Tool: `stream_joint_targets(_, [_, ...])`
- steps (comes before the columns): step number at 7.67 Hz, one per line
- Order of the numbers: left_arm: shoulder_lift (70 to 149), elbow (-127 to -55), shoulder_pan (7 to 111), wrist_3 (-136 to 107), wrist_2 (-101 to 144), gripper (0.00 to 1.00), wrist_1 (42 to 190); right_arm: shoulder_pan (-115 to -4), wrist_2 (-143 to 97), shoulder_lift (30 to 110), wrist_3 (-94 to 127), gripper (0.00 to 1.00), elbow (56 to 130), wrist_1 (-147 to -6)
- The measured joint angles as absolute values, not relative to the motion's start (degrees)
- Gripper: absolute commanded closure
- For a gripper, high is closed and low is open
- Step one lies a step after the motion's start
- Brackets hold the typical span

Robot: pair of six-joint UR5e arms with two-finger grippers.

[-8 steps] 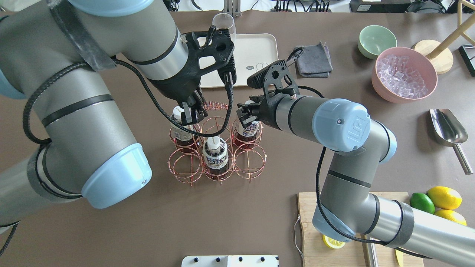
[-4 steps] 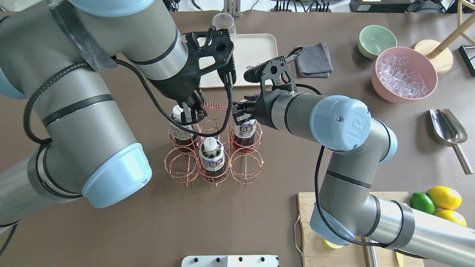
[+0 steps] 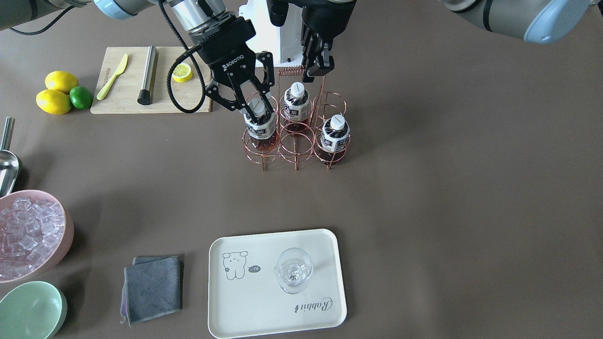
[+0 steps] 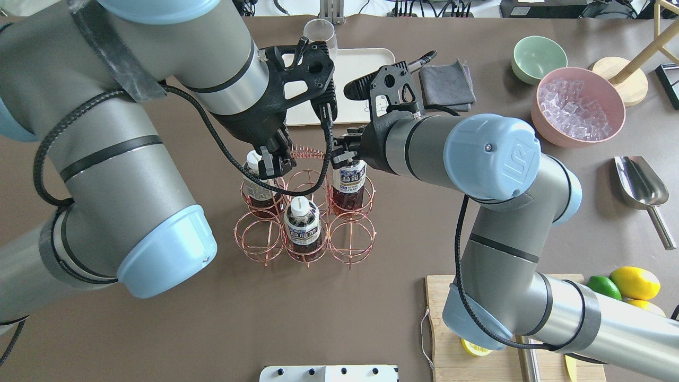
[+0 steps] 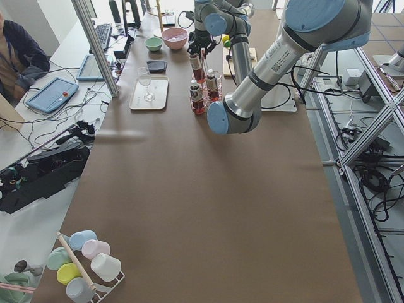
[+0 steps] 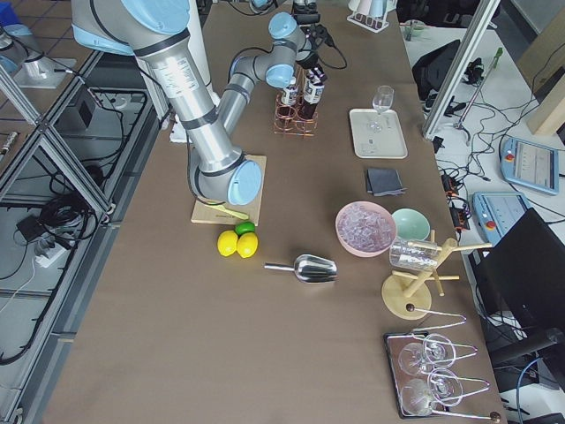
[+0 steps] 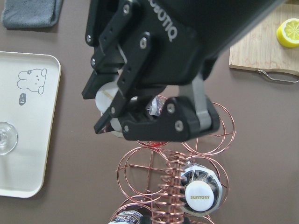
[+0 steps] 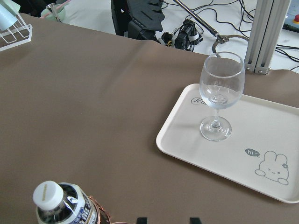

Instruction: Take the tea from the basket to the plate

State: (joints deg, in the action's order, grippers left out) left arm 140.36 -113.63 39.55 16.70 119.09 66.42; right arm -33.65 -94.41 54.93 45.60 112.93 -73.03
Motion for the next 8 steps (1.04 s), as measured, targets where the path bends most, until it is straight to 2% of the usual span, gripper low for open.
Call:
stream_joint_targets(5, [140.16, -113.64, 39.76, 16.86, 119.09, 1.00, 66.46, -47.03, -109.37, 48.25, 44.75, 1.00, 112.37, -80.66])
stream_joint_targets(8, [140.02, -113.79, 40.63, 16.95, 119.38, 1.00, 66.77, -51.79, -110.71, 48.73, 38.89, 1.00, 106.76, -79.16])
